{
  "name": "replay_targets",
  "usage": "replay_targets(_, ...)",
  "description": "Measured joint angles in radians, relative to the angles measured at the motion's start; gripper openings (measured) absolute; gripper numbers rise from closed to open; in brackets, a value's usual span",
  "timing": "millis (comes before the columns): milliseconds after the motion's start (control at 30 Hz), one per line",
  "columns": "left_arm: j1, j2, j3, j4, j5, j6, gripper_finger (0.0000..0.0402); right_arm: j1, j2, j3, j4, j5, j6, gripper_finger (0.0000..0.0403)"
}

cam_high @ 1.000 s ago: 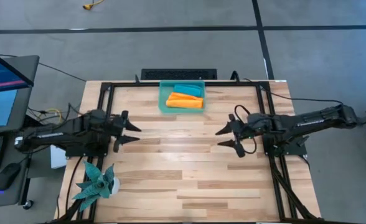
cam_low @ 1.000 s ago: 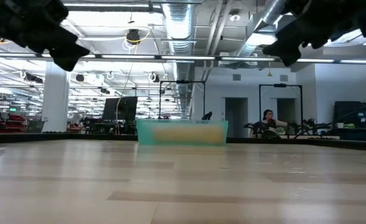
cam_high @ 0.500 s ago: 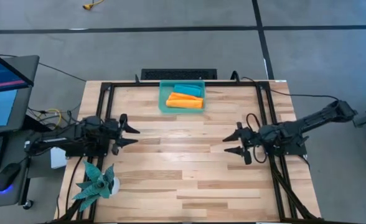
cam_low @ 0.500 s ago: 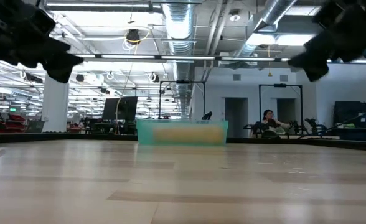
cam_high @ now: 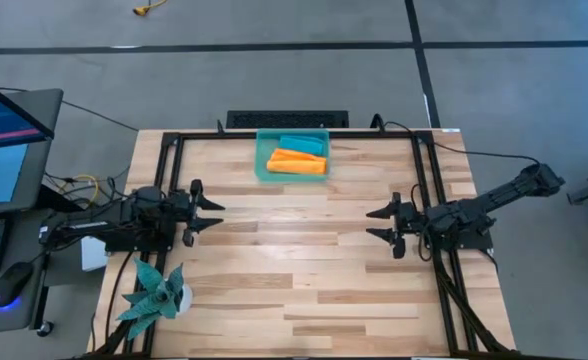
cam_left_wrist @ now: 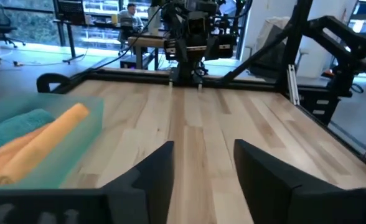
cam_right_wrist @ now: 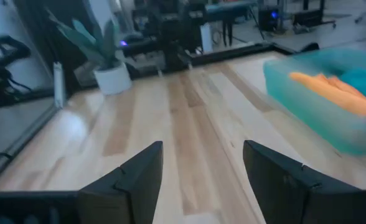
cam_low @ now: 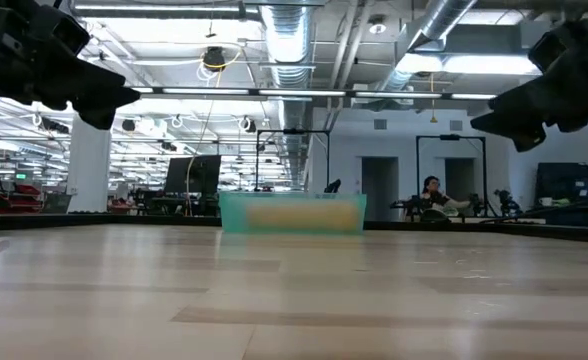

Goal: Roll microfiber towels into tight, uniform cylinder then place into a basket
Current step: Return to Home Position

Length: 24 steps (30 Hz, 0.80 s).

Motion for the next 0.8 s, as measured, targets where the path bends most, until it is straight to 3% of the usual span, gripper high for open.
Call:
replay_targets(400,0.000,0.000,0.000,0.003,0.000,0.073,0.0010,-0.060,-0.014,0.020,-0.038,0.034,-0.009,0.0244)
replay_targets(600,0.000,0.000,0.000,0.003,-0.008,0.049,0.0003,-0.095,-0.020,0.056,-0.046,0.032,-0.097,0.0244)
replay_targets(800,0.000,0.000,0.004,-0.044,-0.095,0.005,0.0004,-0.148,-0.081,0.057,-0.126,0.031,-0.116,0.0244)
